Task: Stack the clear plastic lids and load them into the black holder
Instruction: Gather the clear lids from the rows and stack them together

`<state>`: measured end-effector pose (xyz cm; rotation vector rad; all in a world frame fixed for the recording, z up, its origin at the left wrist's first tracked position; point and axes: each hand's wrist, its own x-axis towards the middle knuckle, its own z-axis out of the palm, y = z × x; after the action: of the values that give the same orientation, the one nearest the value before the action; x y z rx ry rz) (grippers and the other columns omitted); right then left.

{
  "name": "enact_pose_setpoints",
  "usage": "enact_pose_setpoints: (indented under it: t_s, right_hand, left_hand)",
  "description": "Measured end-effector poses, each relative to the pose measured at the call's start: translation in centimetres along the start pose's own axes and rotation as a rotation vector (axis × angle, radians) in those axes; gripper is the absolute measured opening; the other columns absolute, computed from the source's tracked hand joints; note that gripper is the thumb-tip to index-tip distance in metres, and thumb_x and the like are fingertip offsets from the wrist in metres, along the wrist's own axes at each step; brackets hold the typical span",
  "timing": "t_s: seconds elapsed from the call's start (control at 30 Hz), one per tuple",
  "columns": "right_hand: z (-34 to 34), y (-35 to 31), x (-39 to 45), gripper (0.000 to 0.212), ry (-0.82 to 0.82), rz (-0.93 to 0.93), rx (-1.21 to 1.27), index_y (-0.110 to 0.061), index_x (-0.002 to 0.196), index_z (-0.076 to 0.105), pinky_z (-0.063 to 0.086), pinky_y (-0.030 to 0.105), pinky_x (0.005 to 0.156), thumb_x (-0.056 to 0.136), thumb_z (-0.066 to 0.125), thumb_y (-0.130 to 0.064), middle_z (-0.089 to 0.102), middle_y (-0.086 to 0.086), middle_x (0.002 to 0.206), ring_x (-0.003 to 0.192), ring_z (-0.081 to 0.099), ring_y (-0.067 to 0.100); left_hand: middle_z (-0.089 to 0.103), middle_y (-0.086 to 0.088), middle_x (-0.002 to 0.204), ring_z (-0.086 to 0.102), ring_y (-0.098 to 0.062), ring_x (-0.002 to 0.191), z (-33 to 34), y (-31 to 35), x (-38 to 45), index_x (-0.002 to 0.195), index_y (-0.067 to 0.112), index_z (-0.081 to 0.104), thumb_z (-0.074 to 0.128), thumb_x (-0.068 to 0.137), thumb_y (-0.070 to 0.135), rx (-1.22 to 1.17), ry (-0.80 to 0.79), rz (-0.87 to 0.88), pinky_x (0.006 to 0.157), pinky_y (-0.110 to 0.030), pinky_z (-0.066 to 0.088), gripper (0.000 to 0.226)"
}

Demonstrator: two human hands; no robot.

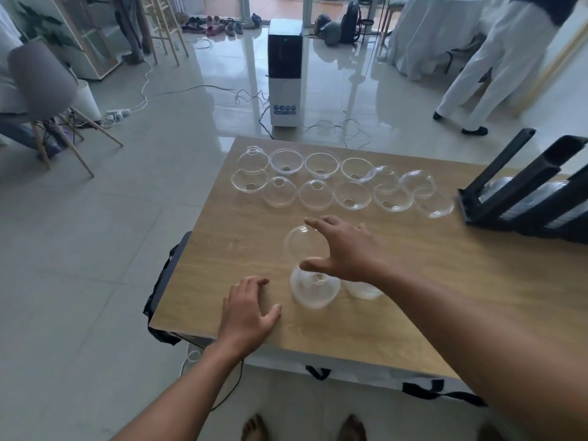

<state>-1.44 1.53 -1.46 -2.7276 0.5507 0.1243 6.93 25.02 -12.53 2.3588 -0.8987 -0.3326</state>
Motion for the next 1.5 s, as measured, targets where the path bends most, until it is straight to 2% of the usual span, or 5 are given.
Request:
enact_pose_setpoints:
  t_s: [0.5,0.67,0.87,1.23,1.5]
  right_hand:
    - [5.0,1.4,-4.6,0.093,0.067,-0.001,-0.045,-0.034,0.157,0.031,0.021,0.054,0.106,0.081,0.061,-0.077,0.034,-0.009,0.165,0.148,0.03,0.018]
    - [3.6,5.6,-6.2,0.084,0.404,0.098,0.068,-0.037,0.149,0.048,0.026,0.043,0.097,0.079,0.048,-0.084,0.045,-0.01,0.156,0.14,0.039,0.015]
    - [3.6,11.3,-6.8,0.105,0.043,0.199,0.221,-0.038,0.162,0.022,0.024,0.051,0.114,0.076,0.071,-0.074,0.024,-0.006,0.169,0.152,0.028,0.017]
    - [3.9,14.9,-8.2,0.101,0.029,0.161,0.345,-0.045,0.158,0.024,0.033,0.05,0.112,0.074,0.072,-0.074,0.033,-0.02,0.162,0.144,0.04,0.011]
    - [2.9,17.0,-10.6,0.103,0.043,0.274,0.594,-0.041,0.162,0.018,0.035,0.053,0.118,0.078,0.057,-0.085,0.029,-0.003,0.166,0.149,0.034,0.021]
  left_hand:
    - [0.046,0.006,0.15,0.045,-0.018,0.13,0.1,6.0,3.9,0.156,0.032,0.025,0.081,0.05,0.075,-0.001,-0.157,0.229,0.105,-0.042,0.041,0.127]
    - [0.048,0.005,0.15,0.048,-0.021,0.13,1.3,7.6,4.3,0.152,0.029,0.032,0.089,0.058,0.061,0.029,-0.115,0.252,0.103,-0.043,0.044,0.114]
    - [0.054,0.0,0.141,0.05,-0.023,0.126,0.6,7.7,6.1,0.148,0.027,0.038,0.091,0.063,0.049,0.064,-0.076,0.184,0.101,-0.043,0.046,0.103]
    - [0.044,-0.004,0.151,0.049,-0.028,0.131,3.8,14.1,3.4,0.15,0.017,0.036,0.092,0.058,0.044,0.284,-0.043,0.466,0.105,-0.046,0.047,0.111]
    - [0.056,0.001,0.14,0.057,-0.02,0.123,10.1,18.0,3.9,0.149,0.02,0.04,0.088,0.069,0.048,0.061,-0.196,0.241,0.096,-0.03,0.046,0.098]
